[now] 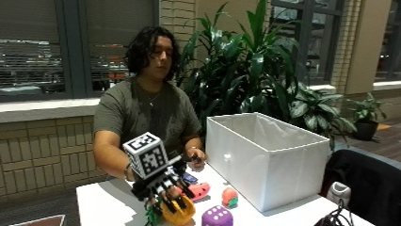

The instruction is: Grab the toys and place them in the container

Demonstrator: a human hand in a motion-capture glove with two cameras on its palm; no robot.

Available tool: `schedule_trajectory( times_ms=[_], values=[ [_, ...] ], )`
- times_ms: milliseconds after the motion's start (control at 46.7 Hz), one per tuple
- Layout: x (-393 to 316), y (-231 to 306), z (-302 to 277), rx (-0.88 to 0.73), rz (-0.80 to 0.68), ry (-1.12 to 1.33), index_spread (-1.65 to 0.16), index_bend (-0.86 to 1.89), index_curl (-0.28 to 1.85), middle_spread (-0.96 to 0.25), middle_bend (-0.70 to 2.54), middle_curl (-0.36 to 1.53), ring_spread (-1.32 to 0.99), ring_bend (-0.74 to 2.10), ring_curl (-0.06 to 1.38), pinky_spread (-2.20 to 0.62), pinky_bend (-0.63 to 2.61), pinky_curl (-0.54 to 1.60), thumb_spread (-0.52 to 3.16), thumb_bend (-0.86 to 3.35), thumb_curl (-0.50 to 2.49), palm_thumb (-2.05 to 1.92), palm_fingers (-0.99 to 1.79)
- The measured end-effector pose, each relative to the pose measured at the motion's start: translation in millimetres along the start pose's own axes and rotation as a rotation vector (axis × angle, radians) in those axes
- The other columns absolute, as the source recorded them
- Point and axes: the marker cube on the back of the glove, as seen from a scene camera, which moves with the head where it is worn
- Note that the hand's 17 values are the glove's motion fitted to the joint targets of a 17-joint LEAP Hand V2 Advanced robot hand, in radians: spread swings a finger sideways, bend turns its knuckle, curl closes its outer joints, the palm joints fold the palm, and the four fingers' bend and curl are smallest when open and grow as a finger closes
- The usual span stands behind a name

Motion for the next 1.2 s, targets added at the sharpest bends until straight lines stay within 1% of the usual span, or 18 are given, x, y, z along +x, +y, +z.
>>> schedule_trajectory(
  times_ms=[107,150,235,364,407,471,535,642,706,813,899,942,1027,1070,1113,1134,1177,1199],
  values=[
    [-5,-9,35,-0.132,0.046,0.041,-0.4,0.18,0.32,-0.21,0.17,0.26,-0.37,0.64,0.24,-0.19,0.74,0.33,1.46,0.0,0.22,0.06,0.42],
    [-6,-11,47,-0.125,0.033,0.038,-0.4,0.15,0.31,-0.2,0.17,0.26,-0.36,0.63,0.24,-0.18,0.78,0.34,1.43,-0.01,0.22,0.05,0.36],
    [-8,-11,54,-0.028,0.003,0.022,-0.4,0.13,0.29,-0.19,0.17,0.26,-0.34,0.67,0.25,-0.19,0.83,0.35,1.39,-0.01,0.24,0.07,0.34],
    [-10,-10,41,0.092,-0.052,0.036,-0.4,0.11,0.24,-0.27,0.34,0.31,-0.38,0.87,0.28,-0.33,0.92,0.34,1.5,0.1,0.29,0.25,0.96],
    [-12,-10,28,0.123,-0.09,0.031,-0.39,0.09,0.23,-0.3,0.42,0.34,-0.39,0.95,0.31,-0.37,0.94,0.35,1.52,0.13,0.31,0.31,1.08],
    [-25,-7,-3,0.186,-0.15,-0.003,-0.39,0.11,0.23,-0.33,0.5,0.39,-0.41,1.03,0.36,-0.39,0.97,0.38,1.48,0.16,0.36,0.4,1.14],
    [-61,-1,-47,0.247,-0.261,-0.059,-0.4,0.15,0.24,-0.36,0.59,0.44,-0.41,1.08,0.4,-0.4,1.01,0.41,1.41,0.18,0.41,0.48,1.18],
    [-167,30,-126,0.389,-0.449,-0.086,-0.42,0.21,0.27,-0.41,0.73,0.51,-0.42,1.15,0.45,-0.41,1.05,0.44,1.32,0.18,0.48,0.54,1.19],
    [-222,47,-160,0.424,-0.546,-0.102,-0.43,0.25,0.29,-0.42,0.79,0.56,-0.42,1.19,0.47,-0.42,1.06,0.45,1.28,0.17,0.51,0.55,1.2],
    [-311,65,-194,0.406,-0.741,-0.194,-0.45,0.32,0.33,-0.44,0.88,0.63,-0.41,1.23,0.5,-0.42,1.07,0.47,1.22,0.16,0.56,0.56,1.18],
    [-348,45,-195,0.446,-0.867,-0.085,-0.46,0.36,0.36,-0.45,0.91,0.67,-0.41,1.25,0.52,-0.42,1.09,0.48,1.18,0.14,0.59,0.55,1.14],
    [-363,31,-189,0.429,-0.854,-0.068,-0.47,0.38,0.38,-0.45,0.93,0.7,-0.41,1.26,0.53,-0.42,1.1,0.48,1.16,0.14,0.61,0.55,1.13],
    [-390,14,-173,0.264,-0.664,-0.153,-0.48,0.41,0.42,-0.46,0.94,0.74,-0.41,1.28,0.54,-0.42,1.12,0.49,1.14,0.12,0.64,0.54,1.1],
    [-391,4,-160,0.164,-0.625,-0.116,-0.47,0.38,0.42,-0.45,0.91,0.73,-0.4,1.27,0.54,-0.42,1.1,0.48,1.13,0.08,0.64,0.49,1.03],
    [-386,-2,-147,0.083,-0.653,-0.021,-0.44,0.31,0.42,-0.43,0.86,0.72,-0.38,1.24,0.53,-0.43,1.08,0.47,1.24,-0.02,0.55,0.28,0.92],
    [-384,-2,-142,0.048,-0.674,0.013,-0.42,0.21,0.4,-0.41,0.73,0.68,-0.37,1.18,0.51,-0.41,1.13,0.49,1.21,-0.13,0.5,0.11,0.62],
    [-381,1,-137,-0.011,-0.686,0.004,-0.38,0.15,0.44,-0.35,0.58,0.66,-0.32,1.06,0.54,-0.32,1.17,0.55,1.12,-0.18,0.46,-0.08,-0.05],
    [-378,2,-138,-0.028,-0.682,-0.021,-0.36,0.15,0.45,-0.32,0.55,0.65,-0.3,1.01,0.54,-0.29,1.19,0.57,1.09,-0.17,0.45,-0.12,-0.17]
  ],
)
